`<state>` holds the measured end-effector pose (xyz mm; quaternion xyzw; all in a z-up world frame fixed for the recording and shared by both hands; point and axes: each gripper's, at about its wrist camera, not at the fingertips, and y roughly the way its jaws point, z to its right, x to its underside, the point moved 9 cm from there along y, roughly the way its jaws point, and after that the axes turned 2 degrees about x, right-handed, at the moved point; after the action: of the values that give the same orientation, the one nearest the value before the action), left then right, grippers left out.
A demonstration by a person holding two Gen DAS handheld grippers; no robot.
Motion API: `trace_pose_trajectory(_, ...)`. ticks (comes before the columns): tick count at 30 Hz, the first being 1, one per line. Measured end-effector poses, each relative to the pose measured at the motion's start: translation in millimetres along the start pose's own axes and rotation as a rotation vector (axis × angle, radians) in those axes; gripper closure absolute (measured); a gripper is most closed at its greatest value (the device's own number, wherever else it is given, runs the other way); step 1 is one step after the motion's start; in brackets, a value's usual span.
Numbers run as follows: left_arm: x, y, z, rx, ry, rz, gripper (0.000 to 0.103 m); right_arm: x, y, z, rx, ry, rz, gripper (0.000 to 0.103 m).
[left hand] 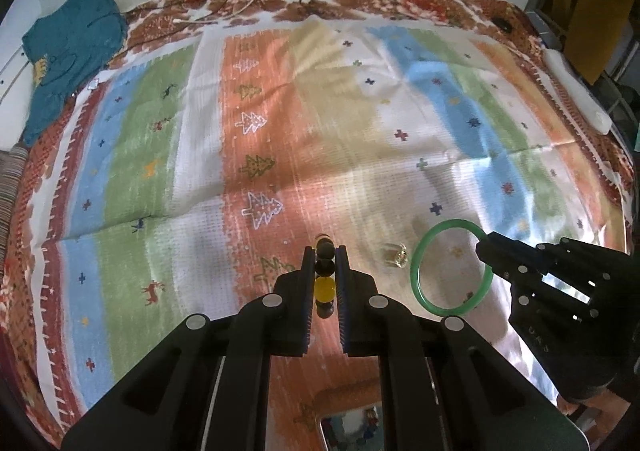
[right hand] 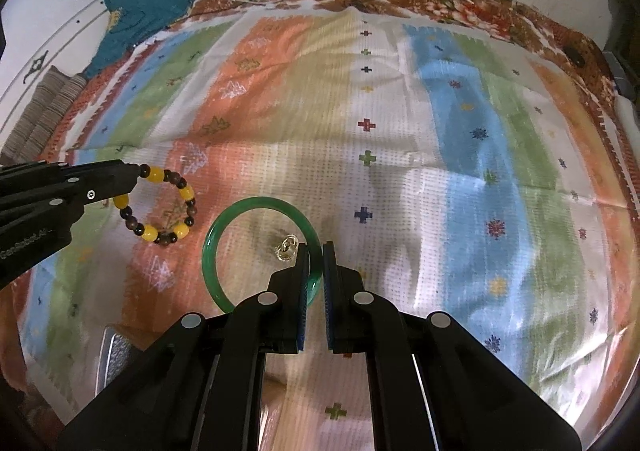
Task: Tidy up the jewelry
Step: 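Carry the bead bracelet and jade bangle over the silver tin with both tools, then lower both tools into the tin and open them to drop bracelet and bangle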
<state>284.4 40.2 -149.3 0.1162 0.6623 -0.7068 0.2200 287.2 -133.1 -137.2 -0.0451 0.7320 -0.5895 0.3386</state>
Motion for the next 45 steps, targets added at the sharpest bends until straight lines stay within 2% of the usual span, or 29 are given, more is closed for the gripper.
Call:
trace_pose_trajectory(2,2,-12,0,-0.005,-0.003,0.016,0.094,1,-8,1,0.008,0.003,0.017,0.095)
trace_pose_trajectory(10,9,-49,16,0.052,0.014,0.072,0.094,11,-35,-5,-0.001,-0.005,0.057,0.095)
trace_pose_trajectory(27,42,-93,37,0.117,0.031,0.124,0.094,32,-60,-12,-0.007,-0.024,0.086,0.095)
trace_pose_trajectory(45,67,-116,43,0.115,0.057,0.161,0.094,57,-82,-26,-0.021,-0.064,0.104,0.095)
